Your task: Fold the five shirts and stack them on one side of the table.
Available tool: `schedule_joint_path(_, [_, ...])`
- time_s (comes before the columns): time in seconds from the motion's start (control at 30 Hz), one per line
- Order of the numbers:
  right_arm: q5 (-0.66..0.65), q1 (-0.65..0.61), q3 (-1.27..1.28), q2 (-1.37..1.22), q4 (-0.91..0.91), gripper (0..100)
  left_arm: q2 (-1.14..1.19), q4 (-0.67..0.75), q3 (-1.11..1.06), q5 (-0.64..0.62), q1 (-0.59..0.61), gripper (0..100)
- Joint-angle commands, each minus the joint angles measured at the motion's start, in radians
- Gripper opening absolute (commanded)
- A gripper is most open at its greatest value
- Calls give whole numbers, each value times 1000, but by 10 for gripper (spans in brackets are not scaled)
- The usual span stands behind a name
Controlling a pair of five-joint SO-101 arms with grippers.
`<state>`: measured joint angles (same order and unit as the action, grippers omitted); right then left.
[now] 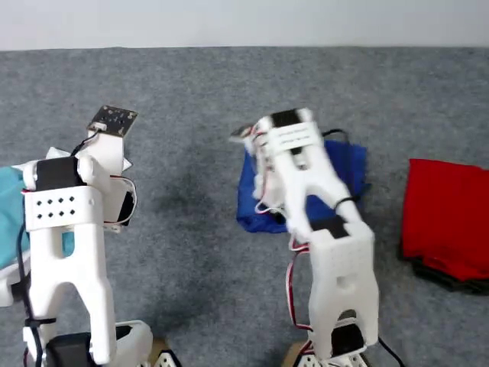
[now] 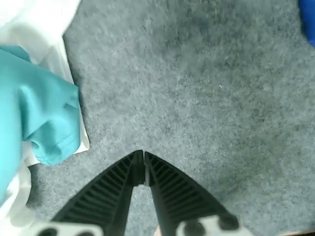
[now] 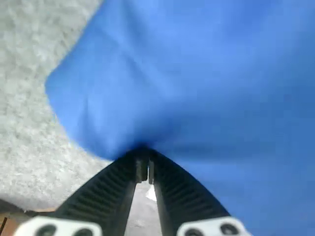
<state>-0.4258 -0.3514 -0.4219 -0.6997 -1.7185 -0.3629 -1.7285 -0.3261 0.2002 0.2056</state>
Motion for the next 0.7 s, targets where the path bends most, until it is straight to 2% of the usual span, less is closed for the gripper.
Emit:
schedule_joint_path(0.0, [17,-25,-60,-27,48,15,-34,-25,-2,3,5,6])
schedule_joint_path(0.3, [15,8,-169,116,-16,18,-34,-23,-2,8,8,6])
schedule_joint_path(0.5, [14,44,-250,154,76,19,-34,-23,-2,8,6,6])
schedule_joint_path(0.67, [23,-31,-247,77,25,19,-34,-23,-2,8,6,6])
